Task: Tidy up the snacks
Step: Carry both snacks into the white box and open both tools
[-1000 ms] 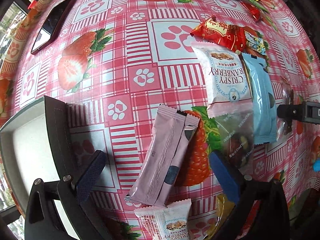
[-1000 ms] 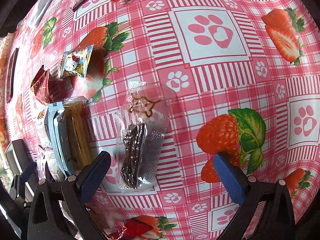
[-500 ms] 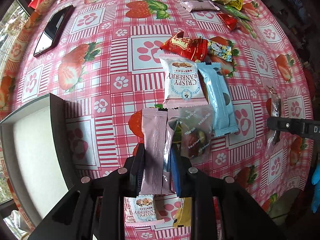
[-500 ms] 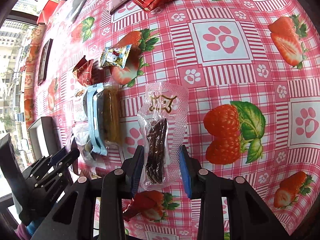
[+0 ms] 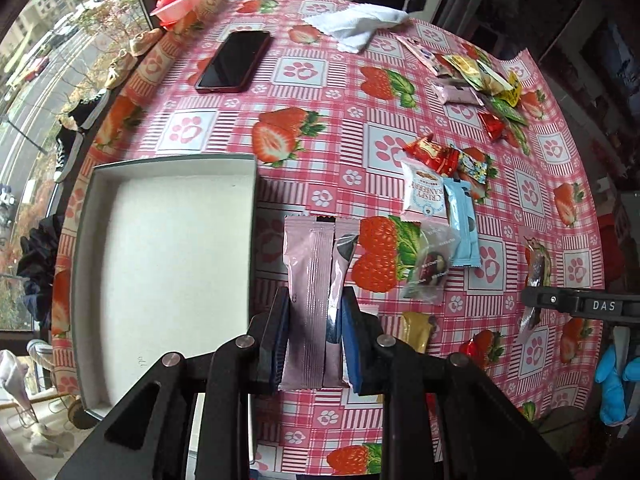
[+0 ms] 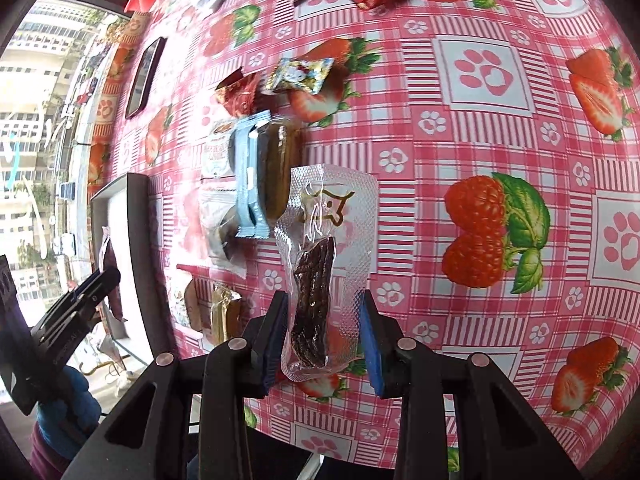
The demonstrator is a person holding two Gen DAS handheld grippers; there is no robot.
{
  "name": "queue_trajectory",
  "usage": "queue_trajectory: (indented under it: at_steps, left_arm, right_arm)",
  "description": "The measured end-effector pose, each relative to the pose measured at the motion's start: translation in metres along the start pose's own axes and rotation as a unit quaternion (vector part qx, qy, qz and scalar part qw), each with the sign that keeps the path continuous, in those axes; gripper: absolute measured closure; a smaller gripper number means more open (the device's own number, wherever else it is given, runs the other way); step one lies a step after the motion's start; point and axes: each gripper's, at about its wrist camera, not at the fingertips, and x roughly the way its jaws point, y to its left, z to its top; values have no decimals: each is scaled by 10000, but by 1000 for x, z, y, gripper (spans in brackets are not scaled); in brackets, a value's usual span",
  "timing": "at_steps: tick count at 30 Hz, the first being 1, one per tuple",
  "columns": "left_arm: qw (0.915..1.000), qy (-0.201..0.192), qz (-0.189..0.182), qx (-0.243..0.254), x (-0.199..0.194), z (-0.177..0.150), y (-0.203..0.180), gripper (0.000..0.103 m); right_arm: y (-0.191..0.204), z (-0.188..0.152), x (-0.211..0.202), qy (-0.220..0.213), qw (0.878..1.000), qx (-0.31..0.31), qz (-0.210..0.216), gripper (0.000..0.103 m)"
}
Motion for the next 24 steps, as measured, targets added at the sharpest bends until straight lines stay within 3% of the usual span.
queue_trajectory:
  at_steps: [8, 14, 19, 24]
  left_arm:
    - [9933, -121, 612, -978, -42, -35, 89, 76]
    - [9864, 20, 716, -1480, -42, -63, 115, 76]
    - [9856, 120, 625, -1569, -29, -69, 126, 76]
    - [9905, 265, 437, -1276, -9, -64, 138, 76]
  right_arm:
    - [72, 0, 23, 337, 9952, -902, 199, 67]
    - [122, -2, 35, 453, 9892, -1350, 353, 67]
    - [154, -8, 47, 540, 9849, -1604, 367, 67]
    - [197, -16, 65, 557, 9829, -1721, 336, 67]
